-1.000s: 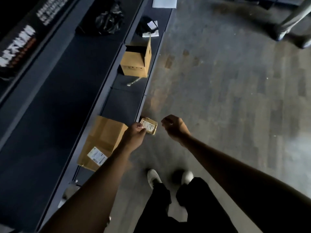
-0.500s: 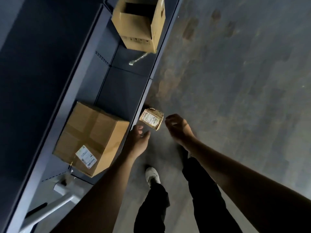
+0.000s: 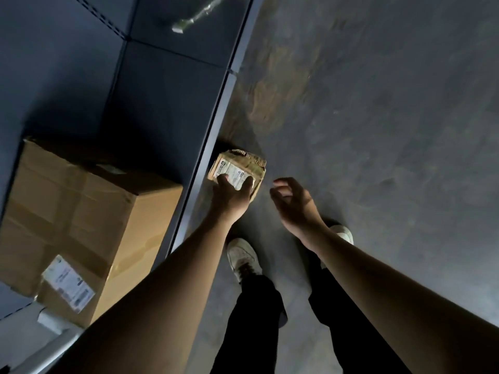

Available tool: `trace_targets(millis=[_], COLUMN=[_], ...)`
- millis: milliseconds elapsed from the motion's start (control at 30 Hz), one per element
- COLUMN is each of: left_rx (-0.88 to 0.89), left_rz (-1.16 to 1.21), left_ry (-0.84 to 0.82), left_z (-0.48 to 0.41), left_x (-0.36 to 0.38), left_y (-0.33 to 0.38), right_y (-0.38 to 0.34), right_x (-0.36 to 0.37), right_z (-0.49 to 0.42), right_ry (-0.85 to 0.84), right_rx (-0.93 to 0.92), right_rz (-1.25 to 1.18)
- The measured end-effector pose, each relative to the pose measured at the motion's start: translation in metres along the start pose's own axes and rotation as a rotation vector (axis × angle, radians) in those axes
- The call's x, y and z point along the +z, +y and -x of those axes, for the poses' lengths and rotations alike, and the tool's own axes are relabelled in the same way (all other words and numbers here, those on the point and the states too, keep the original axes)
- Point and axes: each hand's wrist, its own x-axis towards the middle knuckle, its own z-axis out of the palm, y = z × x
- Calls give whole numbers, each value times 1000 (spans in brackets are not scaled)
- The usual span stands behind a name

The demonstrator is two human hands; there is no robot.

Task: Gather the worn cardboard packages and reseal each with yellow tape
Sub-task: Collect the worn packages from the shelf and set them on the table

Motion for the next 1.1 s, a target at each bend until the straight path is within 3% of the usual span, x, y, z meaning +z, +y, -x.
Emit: trace_targets(millis=[200, 467, 633, 800, 1100], left_rx=[-261, -376, -452, -327, -205], left_rz=[39, 339, 497, 509, 411], left_ry=[-21, -82, -14, -114, -107], left_z=[-79, -192, -165, -101, 51], left_x=[43, 101, 94, 64, -9], left_y=[-28, -83, -63, -44, 22], right_y=[46, 84, 85, 57, -34], right_x=[37, 47, 35, 13, -44], right_z=[-68, -103, -104, -89, -6], right_ry=[-16, -22, -11, -15, -29], right_rx=[42, 96, 106, 96, 38], right_rz=[2, -5, -5, 21, 187])
